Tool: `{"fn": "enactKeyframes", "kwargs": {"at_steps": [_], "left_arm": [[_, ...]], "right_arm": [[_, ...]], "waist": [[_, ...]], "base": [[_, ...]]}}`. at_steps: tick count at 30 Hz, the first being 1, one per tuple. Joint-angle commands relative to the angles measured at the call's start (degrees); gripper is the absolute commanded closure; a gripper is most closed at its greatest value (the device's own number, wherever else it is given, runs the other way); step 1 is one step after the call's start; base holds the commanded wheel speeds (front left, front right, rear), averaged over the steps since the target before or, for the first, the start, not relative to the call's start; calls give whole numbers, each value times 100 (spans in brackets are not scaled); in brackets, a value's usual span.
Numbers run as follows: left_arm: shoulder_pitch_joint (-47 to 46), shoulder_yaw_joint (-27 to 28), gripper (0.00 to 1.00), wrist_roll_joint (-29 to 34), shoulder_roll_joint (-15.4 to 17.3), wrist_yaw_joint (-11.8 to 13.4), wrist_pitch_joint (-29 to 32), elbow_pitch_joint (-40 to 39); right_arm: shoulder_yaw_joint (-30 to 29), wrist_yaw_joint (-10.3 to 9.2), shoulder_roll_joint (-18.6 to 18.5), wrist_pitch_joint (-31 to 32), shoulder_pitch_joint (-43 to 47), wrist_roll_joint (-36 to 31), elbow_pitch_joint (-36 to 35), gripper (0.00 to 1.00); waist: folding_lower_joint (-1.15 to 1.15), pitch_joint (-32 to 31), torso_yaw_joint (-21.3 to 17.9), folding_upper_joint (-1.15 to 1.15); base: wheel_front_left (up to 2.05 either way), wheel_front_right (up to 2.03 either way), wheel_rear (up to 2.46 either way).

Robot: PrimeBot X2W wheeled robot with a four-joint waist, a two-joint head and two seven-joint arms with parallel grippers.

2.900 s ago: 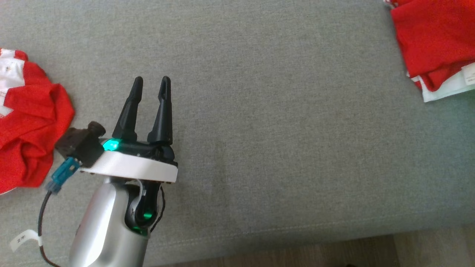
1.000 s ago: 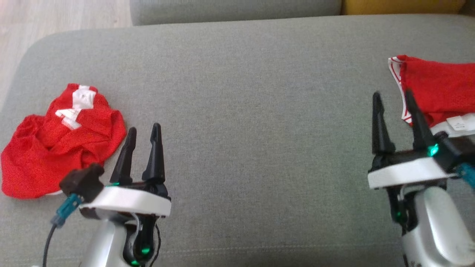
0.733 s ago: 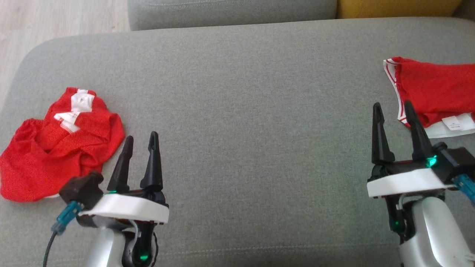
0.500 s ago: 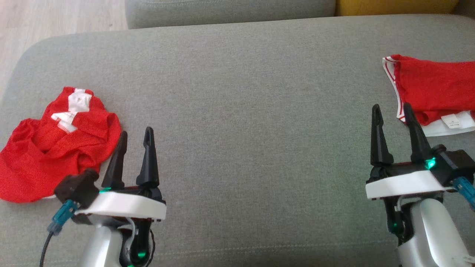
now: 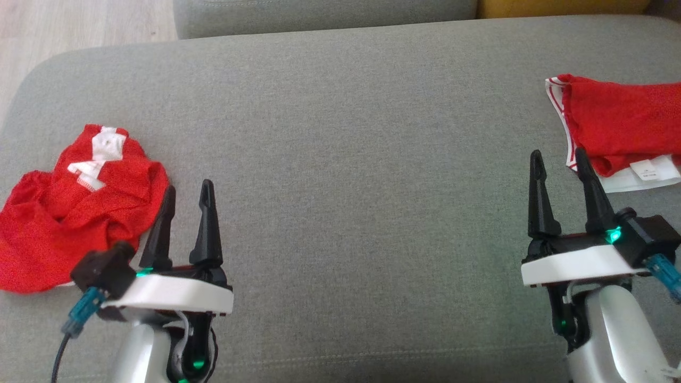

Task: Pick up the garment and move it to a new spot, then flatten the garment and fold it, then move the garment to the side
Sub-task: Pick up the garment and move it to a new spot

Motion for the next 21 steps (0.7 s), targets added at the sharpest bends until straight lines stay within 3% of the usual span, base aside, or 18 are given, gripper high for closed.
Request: {"fn": "enactKeyframes", "kwargs": {"at_steps": [1,14,21], "left_arm": [[-87,204,0,-36,38,-46,-45,-211],[-98,261,0,-230,38,-56,-45,-207],[-167,293,0,-296,38,-63,-45,-224]], "right_arm": [[139,37,35,-73,-64,-18,-168,0],[215,37,42,-77,-102,-37,-131,0],[340,37,42,-77,-107,-15,-150,0]], "waist": [[0,2,4,0],[0,38,94,0],[0,74,422,0]], "base": [[0,0,0],[0,0,0],[0,0,0]]}}
